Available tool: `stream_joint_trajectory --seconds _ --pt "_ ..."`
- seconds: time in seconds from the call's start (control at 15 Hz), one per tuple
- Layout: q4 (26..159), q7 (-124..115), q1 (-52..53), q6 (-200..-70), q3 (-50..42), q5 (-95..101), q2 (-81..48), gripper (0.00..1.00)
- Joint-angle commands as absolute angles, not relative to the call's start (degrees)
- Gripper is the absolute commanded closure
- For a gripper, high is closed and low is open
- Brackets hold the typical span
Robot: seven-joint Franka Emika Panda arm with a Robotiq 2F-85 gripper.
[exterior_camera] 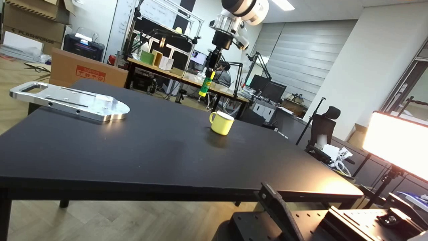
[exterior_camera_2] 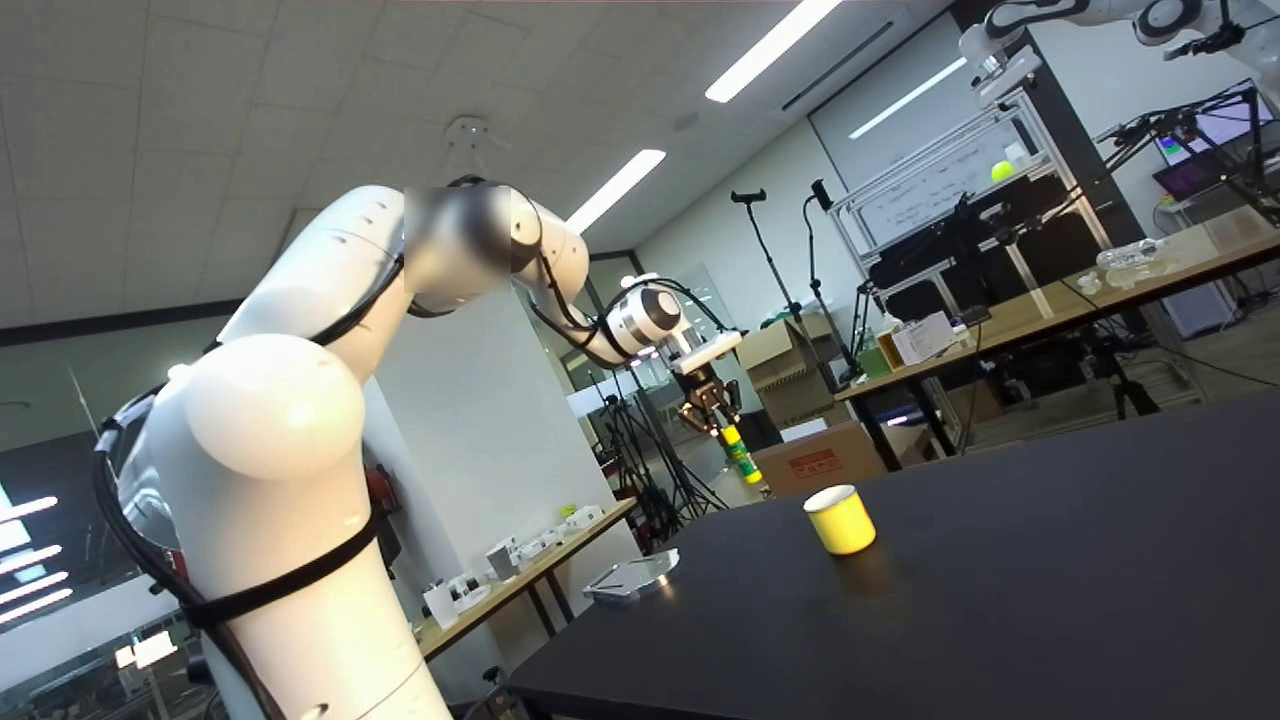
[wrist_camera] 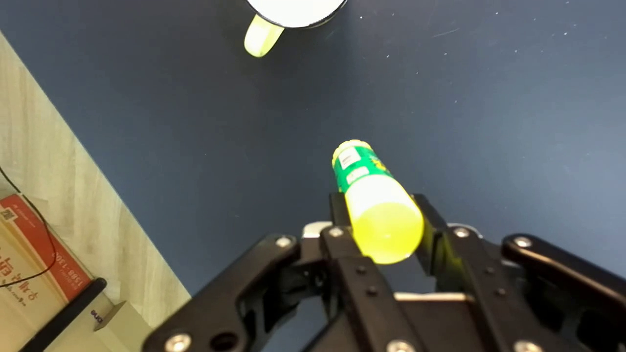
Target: Take the bottle out of the cup and put it on the silver object
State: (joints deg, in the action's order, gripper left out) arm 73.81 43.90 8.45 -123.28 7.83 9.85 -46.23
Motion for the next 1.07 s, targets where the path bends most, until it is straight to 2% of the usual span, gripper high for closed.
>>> stream_joint_trajectory --seconds 0.0,0.53,1.0 --pt "71.7 43.8 8.7 -122.2 8.2 10.6 -47.6 0.91" --pt "56.6 48.5 16.2 -118.4 11.8 11.1 -58.2 0.91" --pt "49.0 56.2 23.9 -116.3 13.2 11.5 -63.6 0.91"
